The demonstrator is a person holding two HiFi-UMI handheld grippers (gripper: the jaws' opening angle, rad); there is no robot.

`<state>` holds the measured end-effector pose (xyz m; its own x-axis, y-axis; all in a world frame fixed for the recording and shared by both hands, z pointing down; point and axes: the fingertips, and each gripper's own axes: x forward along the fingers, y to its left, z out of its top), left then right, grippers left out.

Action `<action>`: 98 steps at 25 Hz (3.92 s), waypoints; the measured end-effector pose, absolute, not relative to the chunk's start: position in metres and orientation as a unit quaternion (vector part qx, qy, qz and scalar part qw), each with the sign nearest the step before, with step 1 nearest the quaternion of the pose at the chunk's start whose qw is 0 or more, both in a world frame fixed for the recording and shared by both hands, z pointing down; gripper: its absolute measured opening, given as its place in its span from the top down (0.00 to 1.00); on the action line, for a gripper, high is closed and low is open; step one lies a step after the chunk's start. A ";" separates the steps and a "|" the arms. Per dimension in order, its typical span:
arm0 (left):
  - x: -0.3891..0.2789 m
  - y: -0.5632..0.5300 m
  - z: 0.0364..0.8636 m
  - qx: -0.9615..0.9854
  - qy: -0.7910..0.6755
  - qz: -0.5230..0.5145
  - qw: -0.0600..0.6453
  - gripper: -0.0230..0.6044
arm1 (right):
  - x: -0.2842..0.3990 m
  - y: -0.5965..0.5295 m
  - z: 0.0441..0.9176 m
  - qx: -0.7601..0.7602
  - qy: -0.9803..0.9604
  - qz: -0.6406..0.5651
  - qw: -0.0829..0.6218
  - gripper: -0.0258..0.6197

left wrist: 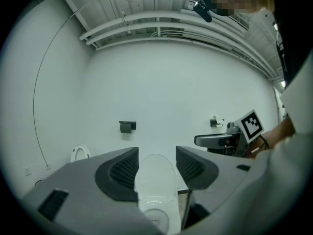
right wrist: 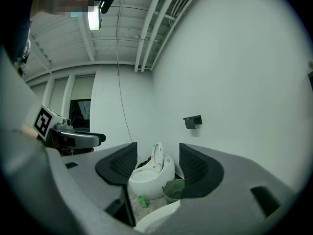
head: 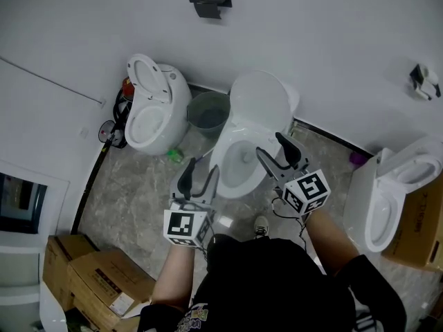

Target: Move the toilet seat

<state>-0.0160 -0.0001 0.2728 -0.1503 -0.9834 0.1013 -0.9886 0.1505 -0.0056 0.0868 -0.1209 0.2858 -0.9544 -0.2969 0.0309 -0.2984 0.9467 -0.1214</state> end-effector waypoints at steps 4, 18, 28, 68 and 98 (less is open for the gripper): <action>-0.028 -0.020 0.280 0.664 -0.746 0.032 0.044 0.62 | 0.083 -0.139 0.291 0.173 -0.983 0.067 0.009 0.54; -0.166 -0.088 0.293 0.774 -0.631 0.025 0.047 0.62 | -0.017 -0.170 0.293 0.328 -0.942 0.065 0.015 0.51; -0.219 -0.107 0.306 0.834 -0.547 0.019 0.067 0.62 | -0.033 -0.140 0.300 0.445 -0.893 0.068 0.027 0.50; -0.144 -0.085 0.615 0.819 -0.511 0.122 0.232 0.61 | 0.048 -0.097 0.644 0.490 -0.810 0.299 0.123 0.46; -0.177 -0.056 0.894 0.747 -0.533 0.171 0.360 0.54 | 0.059 -0.072 0.923 0.514 -0.718 0.434 0.178 0.40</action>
